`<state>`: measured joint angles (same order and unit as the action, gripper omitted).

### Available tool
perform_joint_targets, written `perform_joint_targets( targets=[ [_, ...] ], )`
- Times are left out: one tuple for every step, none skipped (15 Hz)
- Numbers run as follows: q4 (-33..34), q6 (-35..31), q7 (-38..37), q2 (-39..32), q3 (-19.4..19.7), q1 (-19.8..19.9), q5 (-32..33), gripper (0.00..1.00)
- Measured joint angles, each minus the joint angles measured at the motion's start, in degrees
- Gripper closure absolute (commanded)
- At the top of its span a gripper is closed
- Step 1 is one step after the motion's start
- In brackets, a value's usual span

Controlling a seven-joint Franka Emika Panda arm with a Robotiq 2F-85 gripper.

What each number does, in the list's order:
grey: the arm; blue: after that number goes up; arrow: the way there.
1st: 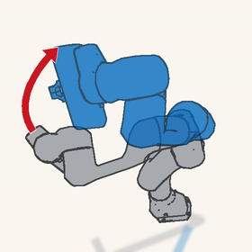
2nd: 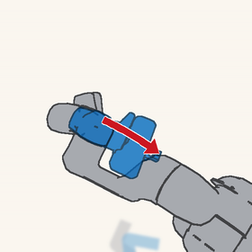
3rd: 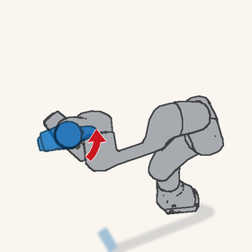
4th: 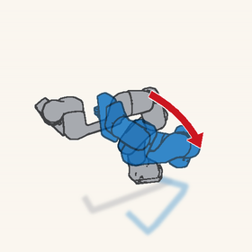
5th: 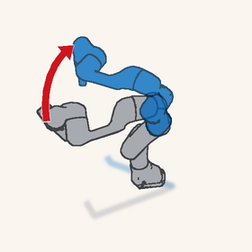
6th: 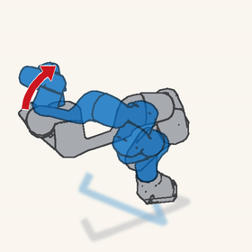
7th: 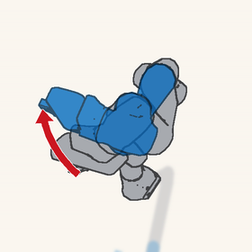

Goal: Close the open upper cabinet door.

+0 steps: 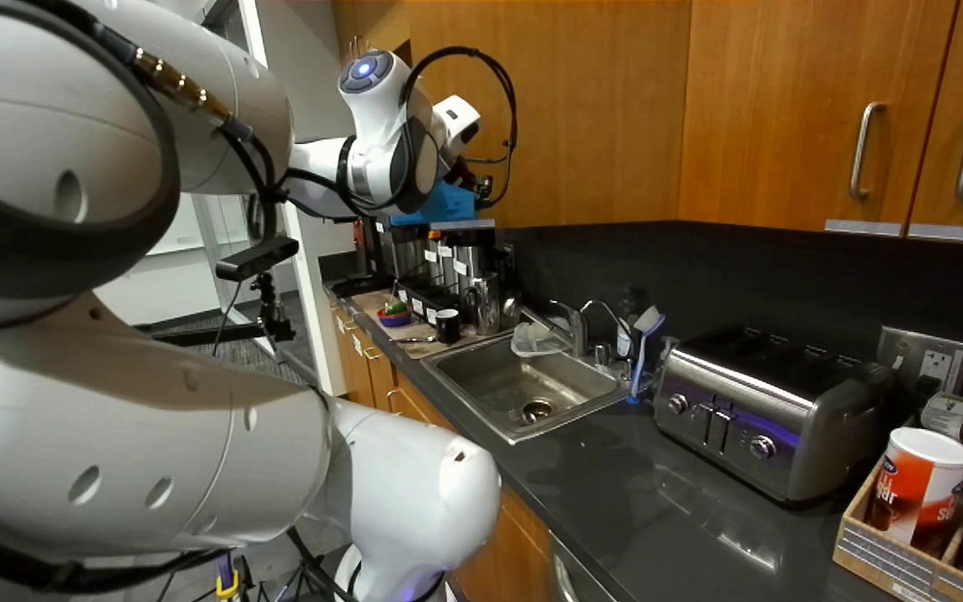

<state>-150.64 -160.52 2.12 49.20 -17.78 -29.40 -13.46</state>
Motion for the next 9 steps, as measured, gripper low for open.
perform_joint_targets(
  targets=[
    [0.77,-0.15,-0.3,-0.94,-0.01,0.65,0.59,0.96],
    [1.47,-0.19,-0.57,-1.79,-0.03,1.21,1.07,0.96],
    [2.0,-0.23,-0.75,-2.47,-0.09,1.62,1.37,0.96],
    [2.41,-0.25,-0.98,-3.05,-0.21,1.9,1.65,0.96],
    [2.71,-0.25,-1.33,-3.54,-0.39,2.07,1.9,0.96],
    [2.88,-0.27,-1.61,-3.93,-0.62,2.16,2.09,0.96],
    [2.94,-0.3,-1.79,-4.21,-0.88,2.24,2.17,0.96],
    [2.97,-0.37,-2.04,-4.46,-1.13,2.29,2.18,0.96],
    [2.99,-0.5,-2.32,-4.7,-1.37,2.3,2.18,0.96]
  ],
)
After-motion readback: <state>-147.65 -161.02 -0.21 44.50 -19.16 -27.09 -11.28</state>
